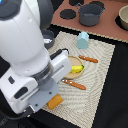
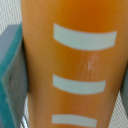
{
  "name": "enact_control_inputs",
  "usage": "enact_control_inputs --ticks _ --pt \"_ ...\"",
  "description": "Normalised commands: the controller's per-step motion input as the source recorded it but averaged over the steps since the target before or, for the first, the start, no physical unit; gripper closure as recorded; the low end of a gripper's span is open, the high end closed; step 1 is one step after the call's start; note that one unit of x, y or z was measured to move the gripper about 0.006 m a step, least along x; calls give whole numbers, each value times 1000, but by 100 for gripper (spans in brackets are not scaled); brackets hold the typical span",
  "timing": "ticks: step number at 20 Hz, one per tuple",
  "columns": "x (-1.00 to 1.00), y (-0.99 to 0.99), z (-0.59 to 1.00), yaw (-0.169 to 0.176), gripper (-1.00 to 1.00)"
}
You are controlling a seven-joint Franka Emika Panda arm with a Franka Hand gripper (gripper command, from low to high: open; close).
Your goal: Interact with the objects in diverse but meaningful ways.
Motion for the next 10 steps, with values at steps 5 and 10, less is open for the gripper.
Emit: enact_control_inputs --ticks 5,10 --pt "825 66 0 0 100" --pt "844 234 320 0 -100"
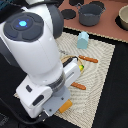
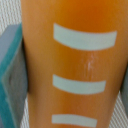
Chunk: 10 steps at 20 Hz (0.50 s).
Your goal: Interact with the objects in diverse but meaningful ways.
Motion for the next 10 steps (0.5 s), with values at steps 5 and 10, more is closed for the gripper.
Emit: enact_control_inputs --ticks 5,10 --pt "591 386 561 21 -100" --pt "318 370 869 22 -100"
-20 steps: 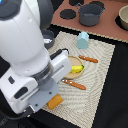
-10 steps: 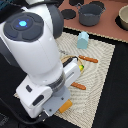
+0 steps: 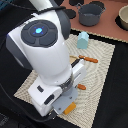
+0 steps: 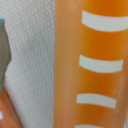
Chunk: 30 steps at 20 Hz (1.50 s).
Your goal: Interact with the objects in diverse but meaningful ways.
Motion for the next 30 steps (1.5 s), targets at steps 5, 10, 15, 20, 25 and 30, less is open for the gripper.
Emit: enact_control_inputs --ticks 5,10,15,20,25,30 --pt "171 295 1000 0 -100" --pt "-190 163 716 55 -100" --pt "-253 23 707 28 -100" --pt "-170 350 202 20 -100" --pt "-442 570 -143 1 -100" --pt "-425 492 7 0 -100"
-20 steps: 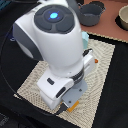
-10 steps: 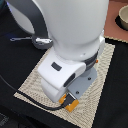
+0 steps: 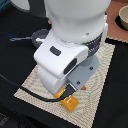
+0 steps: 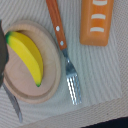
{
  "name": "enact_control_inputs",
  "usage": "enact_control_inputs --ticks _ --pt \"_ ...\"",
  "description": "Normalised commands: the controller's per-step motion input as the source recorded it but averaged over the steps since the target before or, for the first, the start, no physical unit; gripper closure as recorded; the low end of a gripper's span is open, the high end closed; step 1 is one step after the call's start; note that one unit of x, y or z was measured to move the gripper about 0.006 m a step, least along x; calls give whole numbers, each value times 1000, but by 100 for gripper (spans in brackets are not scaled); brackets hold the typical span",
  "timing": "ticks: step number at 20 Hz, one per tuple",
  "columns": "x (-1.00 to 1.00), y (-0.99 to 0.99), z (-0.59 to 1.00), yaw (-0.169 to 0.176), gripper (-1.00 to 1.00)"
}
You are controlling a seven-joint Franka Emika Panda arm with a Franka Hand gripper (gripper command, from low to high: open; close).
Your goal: Interact with the objects in diverse but meaningful ways.
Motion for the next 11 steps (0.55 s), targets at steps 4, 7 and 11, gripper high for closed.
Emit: enact_control_inputs --ticks 4,7,11 --pt "-52 39 0 0 -100" --pt "0 0 0 0 -100" --pt "0 0 0 0 -100"
